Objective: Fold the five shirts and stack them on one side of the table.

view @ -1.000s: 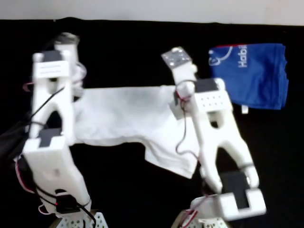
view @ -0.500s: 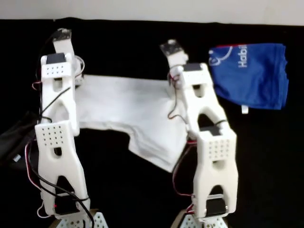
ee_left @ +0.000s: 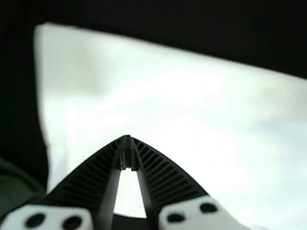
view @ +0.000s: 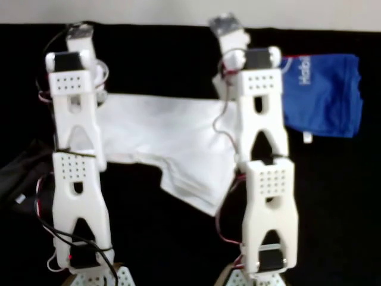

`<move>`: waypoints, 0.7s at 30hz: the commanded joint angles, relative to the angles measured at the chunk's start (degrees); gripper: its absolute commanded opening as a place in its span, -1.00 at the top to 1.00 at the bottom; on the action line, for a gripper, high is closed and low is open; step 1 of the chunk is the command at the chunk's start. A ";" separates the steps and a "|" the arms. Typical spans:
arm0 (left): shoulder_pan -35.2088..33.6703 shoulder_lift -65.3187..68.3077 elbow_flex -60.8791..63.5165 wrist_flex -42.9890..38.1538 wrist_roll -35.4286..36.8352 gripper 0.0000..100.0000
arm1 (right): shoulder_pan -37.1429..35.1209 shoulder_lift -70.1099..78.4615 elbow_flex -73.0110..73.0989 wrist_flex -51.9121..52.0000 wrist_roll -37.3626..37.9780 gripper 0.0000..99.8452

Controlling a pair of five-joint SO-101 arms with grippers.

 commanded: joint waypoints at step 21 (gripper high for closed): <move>-5.67 -49.63 96.66 -45.01 9.32 0.98 | -18.68 -39.43 60.62 -6.64 -8.62 0.99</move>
